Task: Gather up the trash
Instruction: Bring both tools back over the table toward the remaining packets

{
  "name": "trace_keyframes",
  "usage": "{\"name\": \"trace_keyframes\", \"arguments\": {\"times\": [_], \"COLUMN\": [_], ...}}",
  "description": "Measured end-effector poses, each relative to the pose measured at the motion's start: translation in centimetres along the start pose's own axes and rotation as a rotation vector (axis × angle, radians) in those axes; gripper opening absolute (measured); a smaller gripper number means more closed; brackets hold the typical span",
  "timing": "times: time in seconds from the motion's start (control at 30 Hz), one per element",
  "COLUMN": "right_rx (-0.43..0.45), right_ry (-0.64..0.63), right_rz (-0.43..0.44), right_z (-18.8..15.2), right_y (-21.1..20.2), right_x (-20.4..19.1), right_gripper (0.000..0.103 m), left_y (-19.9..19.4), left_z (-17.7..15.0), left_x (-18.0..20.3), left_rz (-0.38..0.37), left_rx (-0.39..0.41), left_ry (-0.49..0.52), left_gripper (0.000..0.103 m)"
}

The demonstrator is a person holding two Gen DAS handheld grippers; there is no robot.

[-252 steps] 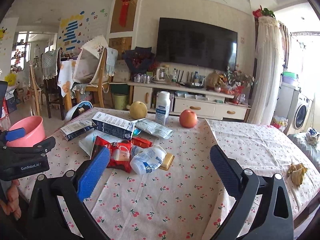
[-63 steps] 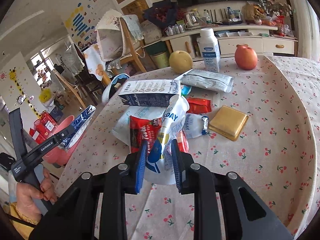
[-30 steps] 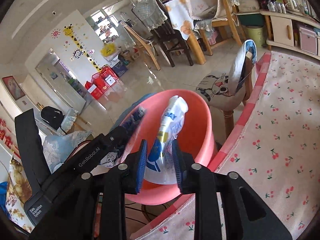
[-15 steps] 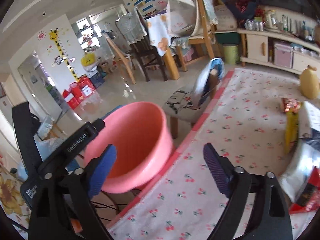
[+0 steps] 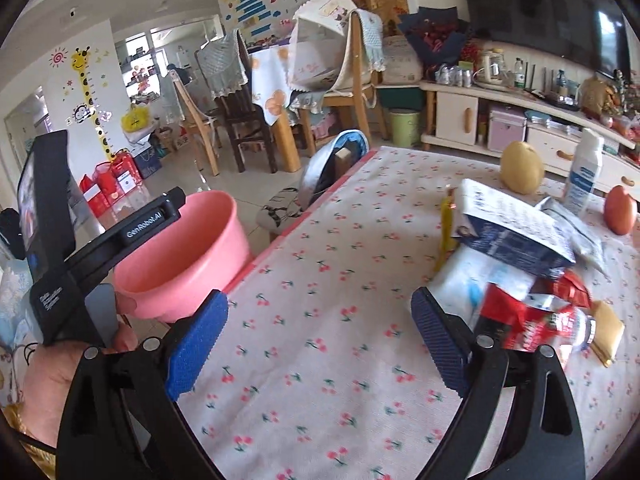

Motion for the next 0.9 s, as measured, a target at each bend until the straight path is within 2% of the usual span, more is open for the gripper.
{"name": "trace_keyframes", "arguments": {"times": [0.33,0.6,0.8,0.9], "right_rx": [0.113,0.158,0.146,0.131], "right_ry": [-0.085,-0.082,-0.101,-0.097], "right_rz": [-0.091,-0.132,-0.144,-0.153], "right_z": [0.1,-0.1,-1.0,-1.5], "right_y": [-5.1,-7.3,-8.2,-8.3], "right_x": [3.6,6.2,7.5,8.3], "right_gripper": [0.095,0.098,0.098,0.098], "left_y": [-2.1,-3.4,-4.4,-4.5], "left_z": [-1.5,-2.6,-3.1,-3.5], "left_x": [5.3,8.5,10.6,11.5], "left_rz": [-0.086,-0.139,-0.17,-0.19], "left_rx": [-0.015,-0.008,0.019,0.006], "left_ry": [0.219,0.27,0.304,0.328], "left_gripper": [0.088,0.092,0.092,0.092]}}
Point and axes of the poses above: each gripper's, at about its wrist camera, not at the fingertips, and y roughly the way its jaws point, x to its right, z to its top, the point moved 7 cm from there along y, roughly the way its jaws point, and after that the axes turned 14 degrees about x, right-handed, at the moved point
